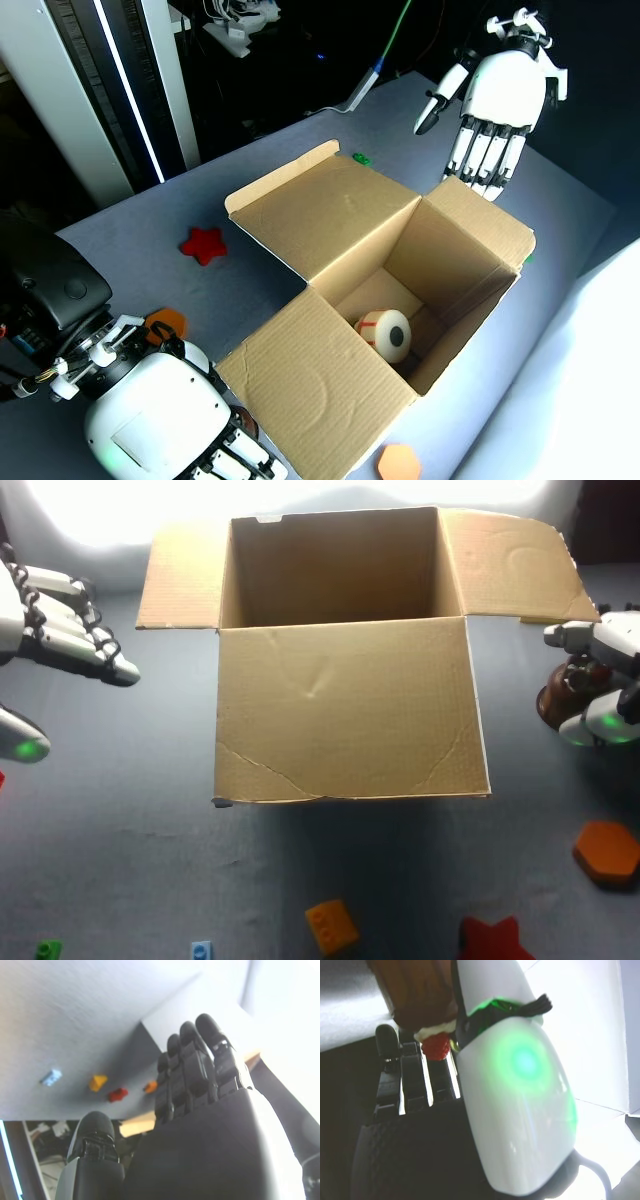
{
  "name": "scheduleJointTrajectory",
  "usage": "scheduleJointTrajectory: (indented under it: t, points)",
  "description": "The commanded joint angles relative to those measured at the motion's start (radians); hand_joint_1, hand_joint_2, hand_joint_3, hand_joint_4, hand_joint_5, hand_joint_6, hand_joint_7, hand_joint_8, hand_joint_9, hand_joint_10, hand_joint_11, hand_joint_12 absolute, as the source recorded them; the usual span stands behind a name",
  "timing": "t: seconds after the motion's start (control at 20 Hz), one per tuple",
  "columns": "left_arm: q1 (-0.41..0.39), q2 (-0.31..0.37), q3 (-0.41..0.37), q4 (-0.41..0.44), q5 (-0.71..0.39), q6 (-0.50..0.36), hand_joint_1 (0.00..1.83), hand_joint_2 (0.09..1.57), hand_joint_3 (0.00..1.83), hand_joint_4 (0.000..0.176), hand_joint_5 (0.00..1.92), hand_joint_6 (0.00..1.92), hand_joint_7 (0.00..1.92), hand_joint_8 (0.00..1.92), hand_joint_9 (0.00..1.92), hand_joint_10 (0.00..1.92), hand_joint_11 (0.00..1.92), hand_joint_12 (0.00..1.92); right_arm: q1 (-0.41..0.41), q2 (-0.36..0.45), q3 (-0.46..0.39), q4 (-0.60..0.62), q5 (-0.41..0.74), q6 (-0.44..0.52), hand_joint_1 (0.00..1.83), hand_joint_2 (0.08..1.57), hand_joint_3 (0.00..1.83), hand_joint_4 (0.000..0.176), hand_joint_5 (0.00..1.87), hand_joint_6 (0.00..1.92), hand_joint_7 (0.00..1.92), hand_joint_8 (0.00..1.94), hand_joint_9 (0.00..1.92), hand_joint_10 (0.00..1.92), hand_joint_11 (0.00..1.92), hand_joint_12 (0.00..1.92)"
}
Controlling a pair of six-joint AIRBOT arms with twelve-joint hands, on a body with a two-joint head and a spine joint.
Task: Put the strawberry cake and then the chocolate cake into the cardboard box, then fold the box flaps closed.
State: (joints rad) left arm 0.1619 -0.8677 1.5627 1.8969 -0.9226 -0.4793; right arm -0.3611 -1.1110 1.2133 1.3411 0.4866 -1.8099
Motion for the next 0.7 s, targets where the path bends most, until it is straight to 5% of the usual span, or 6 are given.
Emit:
scheduleJointTrajectory:
  t: [0.0,0.3,0.35,0.4,0.5,0.65]
  points:
    - [-0.007,0.011,0.008,-0.077,0.016,0.002,0.00,1.26,0.00,0.000,0.24,0.00,0.33,0.00,0.34,0.01,0.00,0.97,-0.002,0.018,0.007,-0.034,0.061,0.003,1.10,1.01,0.00,0.000,0.25,0.01,0.35,0.01,0.34,0.01,0.00,0.94]
    - [0.011,0.014,0.009,-0.110,0.050,0.025,0.00,1.25,0.00,0.000,0.24,0.00,0.33,0.00,0.35,0.01,0.00,0.99,-0.008,0.023,0.008,-0.035,0.059,0.004,1.08,1.03,0.01,0.000,0.33,0.02,0.45,0.02,0.40,0.03,0.00,1.06]
    - [0.016,0.014,0.009,-0.119,0.050,0.030,0.00,1.25,0.00,0.000,0.24,0.00,0.33,0.00,0.35,0.01,0.00,1.01,-0.008,0.024,0.008,-0.035,0.059,0.005,1.06,1.04,0.01,0.000,0.47,0.07,0.64,0.08,0.60,0.12,0.00,1.34]
    - [0.023,0.016,0.010,-0.132,0.049,0.036,0.00,1.26,0.00,0.000,0.26,0.01,0.34,0.00,0.35,0.01,0.00,1.03,-0.008,0.025,0.008,-0.035,0.059,0.005,1.23,1.11,0.00,0.000,0.95,0.85,1.01,1.05,0.75,1.13,0.23,1.88]
    - [0.042,0.020,0.012,-0.152,0.045,0.048,0.00,1.25,0.00,0.000,0.27,0.01,0.35,0.01,0.36,0.01,0.00,1.03,-0.008,0.025,0.007,-0.070,0.064,0.016,1.25,1.13,0.00,0.000,0.89,0.97,1.03,1.14,0.74,1.39,0.29,1.92]
    - [0.055,0.021,0.014,-0.159,0.045,0.051,0.00,1.25,0.00,0.000,0.26,0.00,0.34,0.00,0.35,0.00,0.00,1.03,-0.008,0.029,0.007,-0.073,0.066,0.021,1.25,1.14,0.00,0.000,0.88,0.98,1.02,1.14,0.75,1.39,0.25,1.92]
